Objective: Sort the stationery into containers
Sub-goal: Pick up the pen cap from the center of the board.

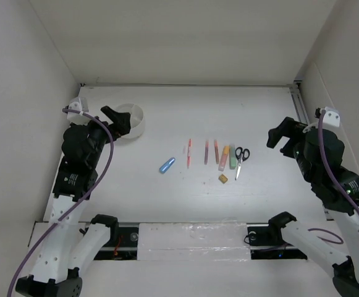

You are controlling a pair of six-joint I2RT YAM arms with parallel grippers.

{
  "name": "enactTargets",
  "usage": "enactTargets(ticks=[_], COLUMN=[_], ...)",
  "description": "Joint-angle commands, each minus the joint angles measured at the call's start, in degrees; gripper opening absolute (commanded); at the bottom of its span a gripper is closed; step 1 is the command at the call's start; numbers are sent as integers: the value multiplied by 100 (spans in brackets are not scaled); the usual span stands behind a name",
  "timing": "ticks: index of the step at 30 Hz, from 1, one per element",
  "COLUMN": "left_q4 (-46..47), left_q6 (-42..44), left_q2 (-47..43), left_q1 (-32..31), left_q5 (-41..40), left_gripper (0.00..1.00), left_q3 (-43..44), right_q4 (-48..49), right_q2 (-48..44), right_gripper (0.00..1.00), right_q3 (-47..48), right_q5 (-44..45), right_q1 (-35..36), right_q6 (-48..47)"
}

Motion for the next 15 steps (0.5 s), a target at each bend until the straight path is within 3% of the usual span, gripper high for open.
enactTargets(ticks=[1,4,7,9,10,12,15], left_q4=[166,114,401,352,-128,-247,-298], left_q6=[134,186,353,501,572,573,573], left_q2=[-62,-62,52,506,1249,1694,1967], left_q1=[-27,-27,-27,-27,-27,-27,-631], left_q5=[-298,-298,402,851,993,1397,943], left_gripper=[100,100,100,95,95,100,100], left_q3=[33,85,7,101,286,446,715], right_q4=[118,66,117,196,249,372,530], right_q2=[-10,-62,-124,-124,-124,-71,70], right_gripper=[100,100,100,100,100,100,100], right_q3=[60,61,61,-1,-88,-211,-404], right_q5=[69,69,69,-71,-124,-335,-625], right_q1=[-28,-28,-28,-28,-28,-28,25], right_q6=[-69,-69,-69,-122,-122,-122,-122])
